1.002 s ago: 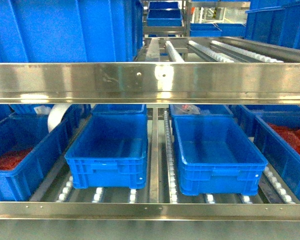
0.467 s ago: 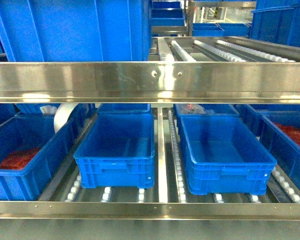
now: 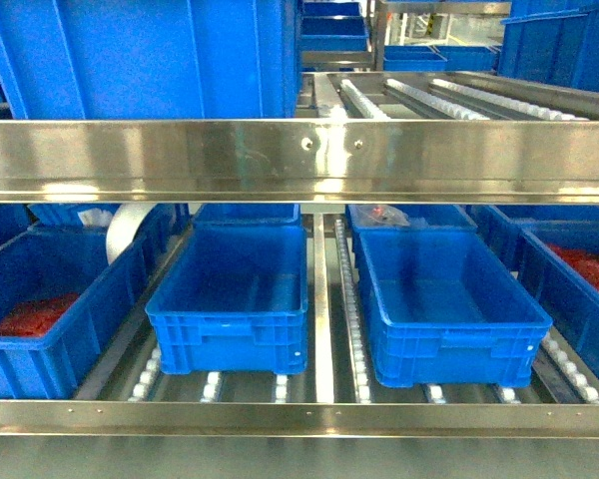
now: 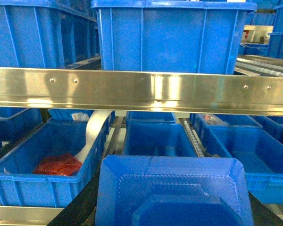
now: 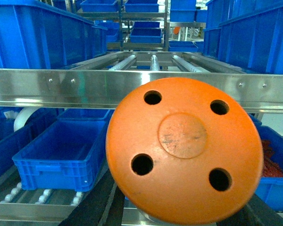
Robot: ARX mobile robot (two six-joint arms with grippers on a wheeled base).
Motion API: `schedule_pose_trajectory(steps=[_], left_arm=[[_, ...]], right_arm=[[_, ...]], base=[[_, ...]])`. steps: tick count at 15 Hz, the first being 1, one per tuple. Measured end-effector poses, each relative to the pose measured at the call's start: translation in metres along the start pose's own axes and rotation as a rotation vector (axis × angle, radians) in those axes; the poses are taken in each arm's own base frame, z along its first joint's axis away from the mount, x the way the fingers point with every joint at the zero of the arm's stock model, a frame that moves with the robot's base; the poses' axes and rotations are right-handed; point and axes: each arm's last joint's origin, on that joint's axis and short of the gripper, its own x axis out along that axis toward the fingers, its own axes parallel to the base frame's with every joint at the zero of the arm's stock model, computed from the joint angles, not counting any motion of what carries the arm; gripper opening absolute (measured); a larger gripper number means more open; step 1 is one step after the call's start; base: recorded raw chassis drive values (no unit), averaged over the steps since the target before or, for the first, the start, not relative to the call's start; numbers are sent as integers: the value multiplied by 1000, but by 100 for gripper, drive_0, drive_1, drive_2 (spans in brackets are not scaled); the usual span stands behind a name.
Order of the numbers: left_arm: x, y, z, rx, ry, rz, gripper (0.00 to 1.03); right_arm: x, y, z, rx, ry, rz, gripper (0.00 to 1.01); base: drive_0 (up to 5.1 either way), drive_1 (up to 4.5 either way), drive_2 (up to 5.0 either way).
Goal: Sort blue parts and orange caps into right shelf containers
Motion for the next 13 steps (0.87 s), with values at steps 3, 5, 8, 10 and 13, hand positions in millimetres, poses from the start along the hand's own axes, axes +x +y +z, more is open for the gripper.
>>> schedule_pose_trajectory(steps=[3, 5, 8, 10, 13], left_arm=[[0, 0, 0, 0, 0, -1, 42], [0, 0, 0, 0, 3, -2, 42], [0, 0, 0, 0, 4, -2, 42], [0, 0, 0, 0, 4, -2, 42], [0, 0, 0, 0, 3, -2, 42]], right_arm=[[0, 0, 0, 0, 3, -2, 43], [0, 0, 0, 0, 3, -3, 43], [0, 0, 0, 0, 3, -3, 43], [0, 0, 0, 0, 3, -3, 43], [0, 0, 0, -1, 3, -3, 43]], base=[[0, 0, 0], [0, 0, 0], [0, 0, 0], [0, 0, 0], [0, 0, 0]])
